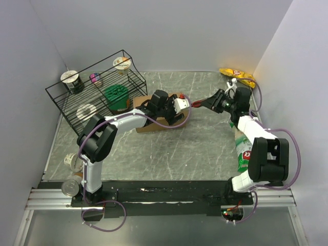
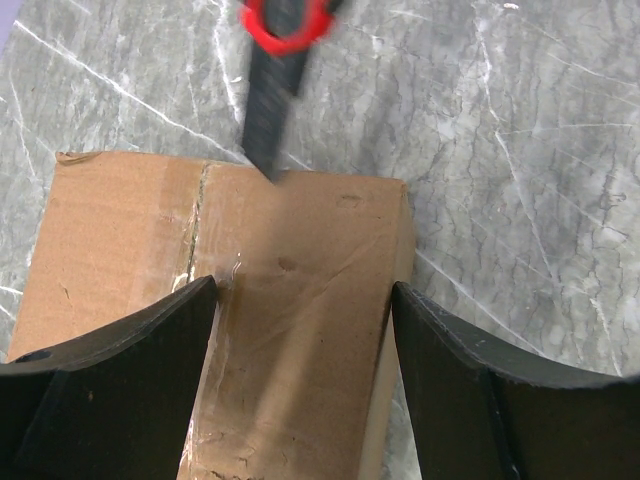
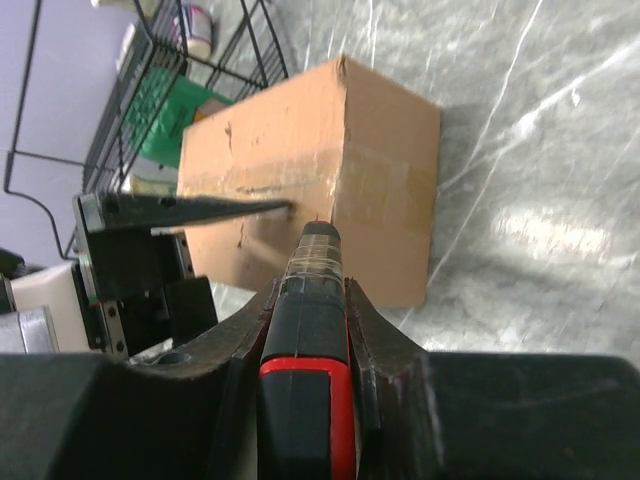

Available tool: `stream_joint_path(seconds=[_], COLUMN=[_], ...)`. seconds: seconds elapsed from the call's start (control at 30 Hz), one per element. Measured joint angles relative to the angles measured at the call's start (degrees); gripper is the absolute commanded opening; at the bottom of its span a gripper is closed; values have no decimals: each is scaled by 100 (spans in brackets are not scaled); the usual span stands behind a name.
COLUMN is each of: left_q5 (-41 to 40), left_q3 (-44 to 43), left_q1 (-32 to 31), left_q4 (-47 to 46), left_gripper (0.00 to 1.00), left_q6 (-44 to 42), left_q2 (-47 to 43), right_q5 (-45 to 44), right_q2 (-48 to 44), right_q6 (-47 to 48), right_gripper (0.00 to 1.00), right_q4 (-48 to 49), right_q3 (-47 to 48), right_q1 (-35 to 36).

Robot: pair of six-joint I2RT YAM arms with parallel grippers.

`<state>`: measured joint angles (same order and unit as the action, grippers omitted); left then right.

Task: Unpack the express box
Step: Cut the express box at the center of the board.

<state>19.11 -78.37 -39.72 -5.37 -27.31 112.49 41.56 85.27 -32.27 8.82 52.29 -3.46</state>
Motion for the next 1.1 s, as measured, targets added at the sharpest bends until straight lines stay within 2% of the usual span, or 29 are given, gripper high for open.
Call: stream_joint_path(seconds=[0.43, 1.1], left_q5=[9, 50], left_q3=[0, 0], left_q1=[0, 22], left_q4=[0, -2], left_gripper=[74, 74], left_q6=[24, 28], left_q2=[0, 0], right_q5=[-57, -129], right_q2=[1067, 1486], right_q6=[-153, -229], right_gripper=[0, 0], right_q4=[525, 614], right_q3=[1023, 1158], right_q1=[-42, 96])
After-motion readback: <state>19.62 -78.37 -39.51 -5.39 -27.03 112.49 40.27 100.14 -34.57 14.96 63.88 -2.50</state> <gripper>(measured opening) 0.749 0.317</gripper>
